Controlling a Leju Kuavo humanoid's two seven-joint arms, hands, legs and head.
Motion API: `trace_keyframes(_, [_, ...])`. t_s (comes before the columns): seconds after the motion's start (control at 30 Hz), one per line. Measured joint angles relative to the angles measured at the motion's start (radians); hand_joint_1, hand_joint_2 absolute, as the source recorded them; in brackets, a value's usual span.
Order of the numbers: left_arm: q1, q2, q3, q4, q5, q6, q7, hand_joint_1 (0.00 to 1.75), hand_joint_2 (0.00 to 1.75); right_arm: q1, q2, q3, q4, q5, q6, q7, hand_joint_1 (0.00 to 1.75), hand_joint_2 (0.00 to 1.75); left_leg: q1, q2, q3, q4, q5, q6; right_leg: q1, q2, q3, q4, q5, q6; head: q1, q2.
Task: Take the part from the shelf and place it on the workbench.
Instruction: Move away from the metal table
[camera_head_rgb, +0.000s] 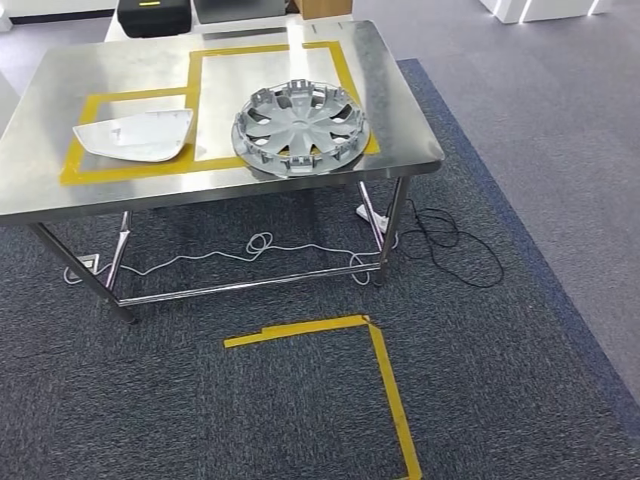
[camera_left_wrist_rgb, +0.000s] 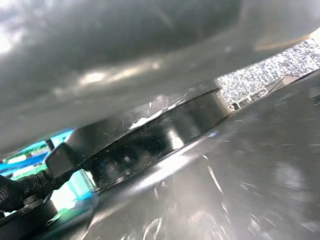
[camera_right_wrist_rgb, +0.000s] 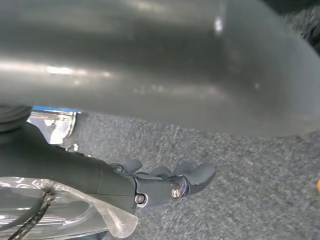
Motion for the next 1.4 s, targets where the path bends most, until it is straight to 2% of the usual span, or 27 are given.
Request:
trace_keyframes(0.03, [0.000, 0.000, 0.000, 0.000, 0.000, 0.002, 0.000, 0.00, 0.00, -0.001, 0.002, -0.001, 0.002, 0.001, -0.004, -0.006, 0.00, 0.00, -0.003, -0.001, 0.011, -0.026, -0.008, 0.008, 0.000, 0.000, -0.005, 0.000, 0.009, 0.007, 0.000, 0.000])
trace_keyframes(0.1, [0.001, 0.000, 0.000, 0.000, 0.000, 0.005, 0.000, 0.00, 0.00, -0.002, 0.005, -0.001, 0.006, 0.003, -0.015, -0.013, 0.00, 0.00, -0.006, 0.002, -0.005, -0.033, 0.007, 0.027, -0.004, 0.001, -0.013, -0.001, 0.019, 0.021, -0.001, 0.000])
trace_keyframes(0.13, [0.001, 0.000, 0.000, 0.000, 0.000, 0.006, 0.000, 0.00, 0.00, -0.002, 0.006, -0.002, 0.008, 0.004, -0.020, -0.015, 0.00, 0.00, -0.006, 0.004, -0.017, -0.035, 0.019, 0.037, -0.006, 0.002, -0.022, 0.009, 0.001, 0.026, 0.000, 0.000])
trace_keyframes(0.17, [0.002, 0.000, 0.000, 0.000, 0.000, 0.007, 0.000, 0.00, 0.00, -0.002, 0.006, -0.002, 0.011, 0.006, -0.022, -0.015, 0.00, 0.00, -0.006, 0.006, -0.032, -0.037, 0.032, 0.045, -0.007, 0.004, -0.036, 0.038, -0.038, 0.029, 0.001, 0.000])
trace_keyframes(0.23, [0.001, 0.000, 0.000, 0.000, 0.000, 0.007, 0.000, 0.00, 0.00, -0.002, 0.006, -0.002, 0.013, 0.012, -0.024, -0.015, 0.00, 0.00, -0.008, 0.009, -0.065, -0.037, 0.057, 0.055, -0.007, 0.007, -0.068, 0.149, -0.148, 0.032, 0.005, 0.000])
trace_keyframes(0.27, [0.001, 0.000, 0.000, 0.000, 0.000, 0.007, 0.000, 0.00, 0.00, -0.003, 0.006, -0.002, 0.014, 0.014, -0.024, -0.015, 0.00, 0.00, -0.010, 0.010, -0.082, -0.036, 0.070, 0.057, -0.007, 0.007, -0.079, 0.213, -0.185, 0.032, 0.006, 0.000])
trace_keyframes(0.3, [0.002, 0.000, 0.000, 0.000, 0.000, 0.007, 0.000, 0.00, 0.00, -0.003, 0.006, -0.002, 0.016, 0.016, -0.024, -0.014, 0.00, 0.00, -0.012, 0.010, -0.099, -0.034, 0.084, 0.057, -0.007, 0.007, -0.080, 0.262, -0.196, 0.032, 0.006, 0.000])
trace_keyframes(0.33, [0.002, 0.000, 0.000, 0.000, 0.000, 0.007, 0.000, 0.00, 0.00, -0.004, 0.006, -0.002, 0.017, 0.017, -0.023, -0.013, 0.00, 0.00, -0.014, 0.011, -0.117, -0.032, 0.096, 0.056, -0.007, 0.007, -0.067, 0.285, -0.180, 0.031, 0.006, 0.000])
trace_keyframes(0.37, [0.002, 0.000, 0.000, 0.000, 0.000, 0.007, 0.000, 0.00, 0.00, -0.004, 0.006, -0.002, 0.018, 0.018, -0.022, -0.012, 0.00, 0.00, -0.015, 0.012, -0.135, -0.028, 0.108, 0.055, -0.006, 0.007, -0.038, 0.273, -0.148, 0.030, 0.006, 0.000])
trace_keyframes(0.43, [0.001, 0.000, 0.000, 0.000, 0.000, 0.007, 0.000, 0.00, 0.00, -0.005, 0.006, -0.002, 0.018, 0.019, -0.019, -0.010, 0.00, 0.00, -0.016, 0.012, -0.165, -0.019, 0.129, 0.049, -0.004, 0.007, 0.070, 0.153, -0.104, 0.024, 0.007, 0.000])
trace_keyframes(0.5, [0.000, 0.000, 0.000, 0.000, 0.000, 0.007, 0.000, 0.00, 0.00, -0.010, 0.006, -0.002, 0.018, 0.020, -0.015, -0.010, 0.00, 0.00, -0.018, 0.012, -0.181, -0.013, 0.149, 0.039, -0.001, 0.008, 0.175, 0.000, -0.126, 0.016, 0.006, 0.000])
trace_keyframes(0.57, [0.001, -0.001, 0.001, 0.000, 0.002, 0.007, 0.000, 0.00, 0.00, -0.011, 0.008, -0.002, 0.019, 0.020, -0.013, -0.010, 0.00, 0.00, -0.017, 0.014, -0.187, -0.014, 0.171, 0.028, 0.004, 0.009, 0.201, -0.061, -0.144, 0.006, 0.007, 0.000])
trace_keyframes(0.63, [0.003, 0.000, 0.002, 0.000, 0.003, 0.007, 0.000, 0.00, 0.00, -0.009, 0.010, -0.002, 0.022, 0.018, -0.011, -0.008, 0.00, 0.00, -0.014, 0.011, -0.197, -0.007, 0.163, 0.015, 0.002, 0.006, 0.180, -0.060, -0.125, -0.007, 0.006, 0.000])
trace_keyframes(0.7, [0.006, 0.002, 0.002, 0.000, 0.003, 0.006, 0.001, 0.00, 0.00, -0.007, 0.012, -0.002, 0.024, 0.016, -0.009, -0.006, 0.00, 0.00, -0.010, 0.006, -0.215, 0.062, 0.079, 0.002, -0.001, 0.002, 0.157, -0.061, -0.101, -0.019, 0.000, 0.000])
trace_keyframes(0.77, [0.007, 0.002, 0.003, 0.000, 0.003, 0.006, 0.003, 0.00, 0.00, -0.006, 0.013, -0.002, 0.024, 0.015, -0.010, -0.006, 0.00, 0.00, -0.007, 0.005, -0.234, 0.187, -0.021, -0.008, 0.001, 0.000, 0.131, -0.055, -0.080, -0.024, -0.004, 0.000])
trace_keyframes(0.8, [0.007, 0.002, 0.003, 0.000, 0.003, 0.006, 0.003, 0.00, 0.00, -0.006, 0.013, -0.002, 0.024, 0.014, -0.010, -0.006, 0.00, 0.00, -0.006, 0.005, -0.237, 0.240, -0.042, -0.011, 0.002, -0.001, 0.117, -0.048, -0.071, -0.024, -0.004, 0.000])
trace_keyframes(0.87, [0.007, 0.003, 0.003, 0.000, 0.003, 0.006, 0.002, 0.00, 0.00, -0.006, 0.013, -0.002, 0.024, 0.013, -0.011, -0.006, 0.00, 0.00, -0.006, 0.005, -0.204, 0.260, -0.018, -0.010, 0.002, -0.003, 0.084, -0.031, -0.055, -0.023, -0.004, 0.000])
trace_keyframes(0.93, [0.006, 0.003, 0.003, 0.000, 0.002, 0.006, 0.002, 0.00, 0.00, -0.006, 0.013, -0.002, 0.024, 0.013, -0.013, -0.007, 0.00, 0.00, -0.007, 0.003, -0.116, 0.147, 0.026, -0.001, 0.003, -0.002, 0.052, -0.014, -0.043, -0.021, -0.004, 0.000])
trace_keyframes(1.0, [0.005, 0.003, 0.002, 0.000, 0.000, 0.007, 0.001, 0.00, 0.00, -0.007, 0.015, -0.002, 0.024, 0.014, -0.014, -0.007, 0.00, 0.00, -0.011, 0.000, -0.040, 0.019, 0.026, 0.013, 0.005, -0.001, 0.031, -0.005, -0.030, -0.014, -0.003, 0.000])
trace_keyframes(1.03, [0.005, 0.003, 0.002, 0.000, 0.000, 0.007, 0.001, 0.00, 0.00, -0.007, 0.015, -0.002, 0.025, 0.014, -0.014, -0.008, 0.00, 0.00, -0.014, -0.001, -0.025, -0.014, 0.020, 0.019, 0.005, -0.002, 0.023, -0.004, -0.021, -0.009, -0.003, 0.000])
trace_keyframes(1.13, [0.006, 0.003, 0.003, 0.000, 0.000, 0.007, 0.000, 0.00, 0.00, -0.005, 0.017, -0.002, 0.025, 0.014, -0.014, -0.008, 0.00, 0.00, -0.014, 0.002, -0.034, -0.040, 0.037, 0.041, 0.003, 0.000, 0.006, -0.004, -0.013, 0.009, -0.003, 0.000])
trace_keyframes(1.2, [0.005, 0.003, 0.003, 0.000, 0.000, 0.007, 0.000, 0.00, 0.00, -0.004, 0.017, -0.002, 0.025, 0.014, -0.014, -0.008, 0.00, 0.00, -0.009, 0.006, -0.052, -0.049, 0.059, 0.055, 0.003, 0.005, -0.021, 0.053, -0.077, 0.018, 0.001, 0.000])
trace_keyframes(1.27, [0.004, 0.002, 0.003, 0.000, 0.000, 0.007, 0.000, 0.00, 0.00, -0.004, 0.017, -0.002, 0.025, 0.014, -0.014, -0.007, 0.00, 0.00, -0.010, 0.008, -0.077, -0.048, 0.079, 0.061, 0.001, 0.008, -0.060, 0.181, -0.169, 0.024, 0.006, 0.000])
trace_keyframes(1.3, [0.004, 0.002, 0.003, 0.000, 0.000, 0.007, 0.000, 0.00, 0.00, -0.005, 0.017, -0.002, 0.025, 0.014, -0.014, -0.007, 0.00, 0.00, -0.011, 0.009, -0.090, -0.047, 0.089, 0.060, 0.000, 0.008, -0.071, 0.241, -0.193, 0.027, 0.007, 0.000])
trace_keyframes(1.33, [0.004, 0.002, 0.003, 0.000, 0.000, 0.007, 0.000, 0.00, 0.00, -0.005, 0.017, -0.002, 0.025, 0.014, -0.014, -0.007, 0.00, 0.00, -0.011, 0.011, -0.103, -0.045, 0.098, 0.059, -0.002, 0.008, -0.070, 0.274, -0.194, 0.030, 0.007, 0.000])
trace_keyframes(1.37, [0.004, 0.002, 0.003, 0.000, 0.000, 0.007, 0.000, 0.00, 0.00, -0.004, 0.017, -0.002, 0.025, 0.014, -0.014, -0.007, 0.00, 0.00, -0.011, 0.012, -0.116, -0.043, 0.107, 0.057, -0.003, 0.008, -0.053, 0.273, -0.173, 0.032, 0.007, 0.000])
trace_keyframes(1.4, [0.004, 0.002, 0.003, 0.000, 0.000, 0.007, 0.000, 0.00, 0.00, -0.005, 0.017, -0.002, 0.025, 0.014, -0.014, -0.007, 0.00, 0.00, -0.009, 0.012, -0.130, -0.039, 0.115, 0.053, -0.005, 0.007, -0.015, 0.232, -0.141, 0.034, 0.007, 0.000])
